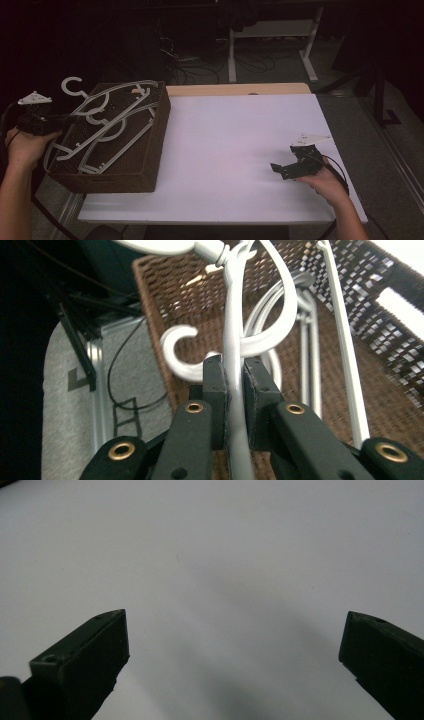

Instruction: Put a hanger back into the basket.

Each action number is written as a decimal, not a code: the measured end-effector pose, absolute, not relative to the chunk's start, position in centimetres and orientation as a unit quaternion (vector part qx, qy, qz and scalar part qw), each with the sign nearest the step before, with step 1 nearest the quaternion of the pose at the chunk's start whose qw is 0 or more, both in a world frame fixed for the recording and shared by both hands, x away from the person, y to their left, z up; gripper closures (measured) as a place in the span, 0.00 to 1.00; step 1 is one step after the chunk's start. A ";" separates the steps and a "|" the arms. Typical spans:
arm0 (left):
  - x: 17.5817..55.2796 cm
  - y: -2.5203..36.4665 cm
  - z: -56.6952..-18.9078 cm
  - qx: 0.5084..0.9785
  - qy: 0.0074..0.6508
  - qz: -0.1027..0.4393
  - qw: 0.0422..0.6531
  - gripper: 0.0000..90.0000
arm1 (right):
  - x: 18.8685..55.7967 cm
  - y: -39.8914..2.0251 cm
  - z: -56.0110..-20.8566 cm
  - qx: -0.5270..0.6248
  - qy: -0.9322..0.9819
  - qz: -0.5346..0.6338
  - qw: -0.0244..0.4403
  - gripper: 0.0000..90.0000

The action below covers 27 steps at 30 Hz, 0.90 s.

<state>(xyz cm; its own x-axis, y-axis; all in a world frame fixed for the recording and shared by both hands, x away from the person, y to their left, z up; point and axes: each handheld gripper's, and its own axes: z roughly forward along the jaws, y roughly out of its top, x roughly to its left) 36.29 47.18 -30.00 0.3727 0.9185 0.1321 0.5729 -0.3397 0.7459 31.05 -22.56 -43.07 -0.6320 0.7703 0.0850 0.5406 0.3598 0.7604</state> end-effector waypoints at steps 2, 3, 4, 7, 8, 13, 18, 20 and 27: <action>36.6 47.1 -30.5 0.774 0.485 0.277 0.300 0.91 | 31.1 -22.5 -43.1 0.405 0.812 0.395 0.145 0.00; 36.8 46.9 -30.8 0.776 0.483 0.275 0.297 0.91 | 31.1 -22.5 -43.1 0.404 0.812 0.395 0.145 0.00; 36.8 46.9 -30.8 0.776 0.483 0.275 0.297 0.91 | 31.1 -22.5 -43.1 0.404 0.812 0.396 0.145 0.00; 37.6 46.1 -31.9 0.788 0.477 0.265 0.287 0.91 | 31.0 -22.5 -43.1 0.405 0.812 0.395 0.145 0.00; 37.8 45.9 -32.1 0.790 0.476 0.263 0.283 0.91 | 31.0 -22.5 -43.1 0.405 0.812 0.394 0.146 0.00; 38.8 44.9 -33.3 0.799 0.475 0.249 0.273 0.91 | 31.0 -22.6 -43.0 0.405 0.812 0.394 0.146 0.00; 39.0 44.6 -33.8 0.801 0.476 0.248 0.266 0.69 | 31.0 -22.7 -43.0 0.404 0.812 0.396 0.147 0.00; 38.9 44.7 -33.5 0.795 0.478 0.245 0.282 0.65 | 30.9 -22.7 -42.9 0.405 0.811 0.397 0.147 0.00; 38.2 43.6 -32.4 0.790 0.459 0.209 0.349 0.52 | 31.0 -22.7 -42.8 0.402 0.811 0.397 0.148 0.00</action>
<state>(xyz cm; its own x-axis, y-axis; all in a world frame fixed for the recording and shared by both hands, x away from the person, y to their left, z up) 38.23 43.57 -32.39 0.4909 0.8712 0.0093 0.5790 -0.3342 0.7437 30.98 -22.72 -42.77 -0.6321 0.7708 0.0796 0.5352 0.3601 0.7641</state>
